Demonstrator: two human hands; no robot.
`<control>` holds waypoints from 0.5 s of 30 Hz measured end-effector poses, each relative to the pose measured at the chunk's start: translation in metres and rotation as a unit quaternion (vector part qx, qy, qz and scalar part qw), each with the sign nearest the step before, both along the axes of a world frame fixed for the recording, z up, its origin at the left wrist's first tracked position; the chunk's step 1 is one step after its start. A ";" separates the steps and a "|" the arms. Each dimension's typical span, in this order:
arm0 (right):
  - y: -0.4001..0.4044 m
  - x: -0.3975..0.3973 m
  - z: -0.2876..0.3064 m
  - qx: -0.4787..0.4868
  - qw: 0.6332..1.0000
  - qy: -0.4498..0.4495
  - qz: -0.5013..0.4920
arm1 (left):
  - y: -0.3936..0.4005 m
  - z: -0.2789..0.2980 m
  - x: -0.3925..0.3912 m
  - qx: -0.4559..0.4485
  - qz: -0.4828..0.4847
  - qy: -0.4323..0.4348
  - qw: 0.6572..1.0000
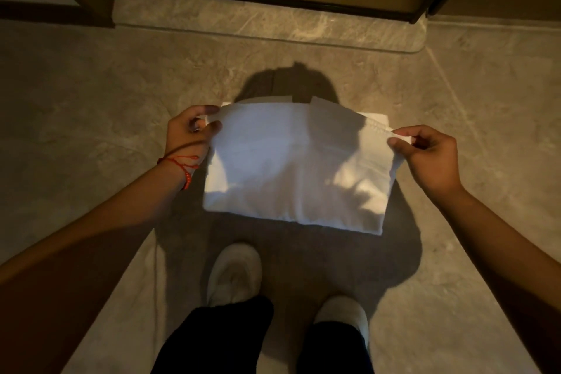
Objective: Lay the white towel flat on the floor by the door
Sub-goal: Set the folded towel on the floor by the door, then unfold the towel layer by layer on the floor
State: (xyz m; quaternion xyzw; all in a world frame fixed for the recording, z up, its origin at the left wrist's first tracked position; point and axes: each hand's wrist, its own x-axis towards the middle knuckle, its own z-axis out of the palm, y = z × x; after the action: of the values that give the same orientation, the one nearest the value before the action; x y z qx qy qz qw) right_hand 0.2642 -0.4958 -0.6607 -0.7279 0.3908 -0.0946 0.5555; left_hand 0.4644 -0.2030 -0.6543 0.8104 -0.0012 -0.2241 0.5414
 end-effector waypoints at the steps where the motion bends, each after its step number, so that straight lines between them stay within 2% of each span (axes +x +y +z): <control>1: 0.005 -0.006 0.009 0.004 1.000 0.000 -0.001 | 0.005 0.008 -0.007 0.001 -0.002 -0.002 1.000; 6: 0.027 -0.043 0.046 0.012 1.000 -0.010 -0.008 | 0.040 0.038 -0.044 0.010 -0.001 0.021 1.000; 15: 0.092 -0.129 0.081 0.010 1.000 0.016 0.024 | 0.095 0.066 -0.114 0.063 -0.096 -0.005 0.993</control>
State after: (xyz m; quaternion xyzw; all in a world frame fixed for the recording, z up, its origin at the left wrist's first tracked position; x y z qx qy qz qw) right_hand 0.1357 -0.4035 -0.5795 -0.7331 0.3829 -0.0654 0.5583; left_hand 0.3508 -0.1084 -0.5884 0.8401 -0.0680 -0.2704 0.4654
